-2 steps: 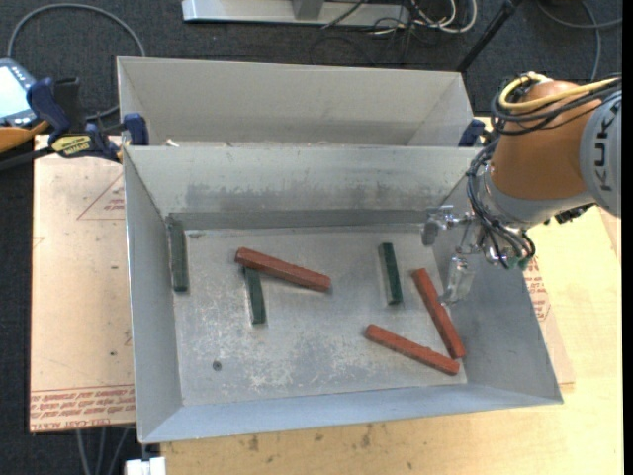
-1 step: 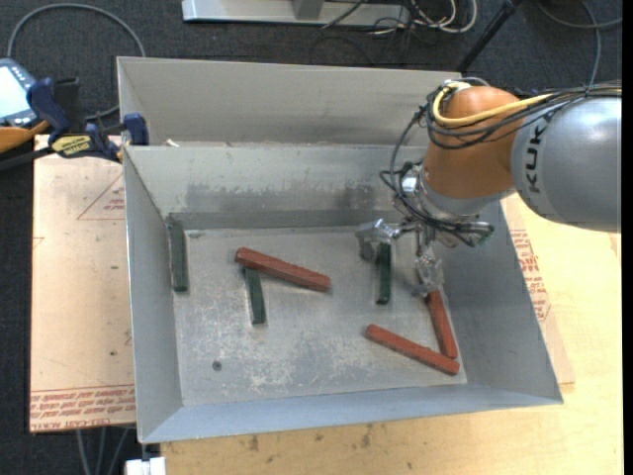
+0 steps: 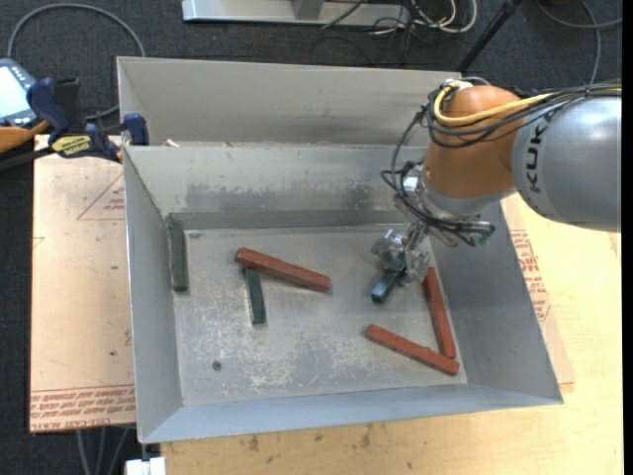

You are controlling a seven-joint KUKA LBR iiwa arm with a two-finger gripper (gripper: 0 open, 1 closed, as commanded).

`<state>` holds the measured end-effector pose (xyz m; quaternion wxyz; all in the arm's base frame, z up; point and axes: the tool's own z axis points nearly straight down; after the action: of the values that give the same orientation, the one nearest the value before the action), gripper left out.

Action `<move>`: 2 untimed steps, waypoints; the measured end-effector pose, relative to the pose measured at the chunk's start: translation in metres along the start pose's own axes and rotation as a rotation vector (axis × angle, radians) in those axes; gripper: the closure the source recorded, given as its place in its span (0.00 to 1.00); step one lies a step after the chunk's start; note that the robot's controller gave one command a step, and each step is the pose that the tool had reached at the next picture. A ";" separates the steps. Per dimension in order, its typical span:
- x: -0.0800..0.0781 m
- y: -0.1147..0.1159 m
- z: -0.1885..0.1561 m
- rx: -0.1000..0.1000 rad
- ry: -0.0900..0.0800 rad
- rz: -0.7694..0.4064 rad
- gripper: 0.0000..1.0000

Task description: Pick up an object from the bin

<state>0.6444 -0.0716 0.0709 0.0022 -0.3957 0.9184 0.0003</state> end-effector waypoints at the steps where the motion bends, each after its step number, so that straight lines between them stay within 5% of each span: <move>1: 0.000 0.000 0.000 0.000 0.000 0.000 1.00; 2: 0.000 0.000 0.000 0.000 0.000 0.000 1.00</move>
Offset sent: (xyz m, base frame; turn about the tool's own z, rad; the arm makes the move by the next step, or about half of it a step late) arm 0.0000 0.0000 0.0000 0.0000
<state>0.6444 -0.0717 0.0708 0.0022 -0.3956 0.9184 0.0006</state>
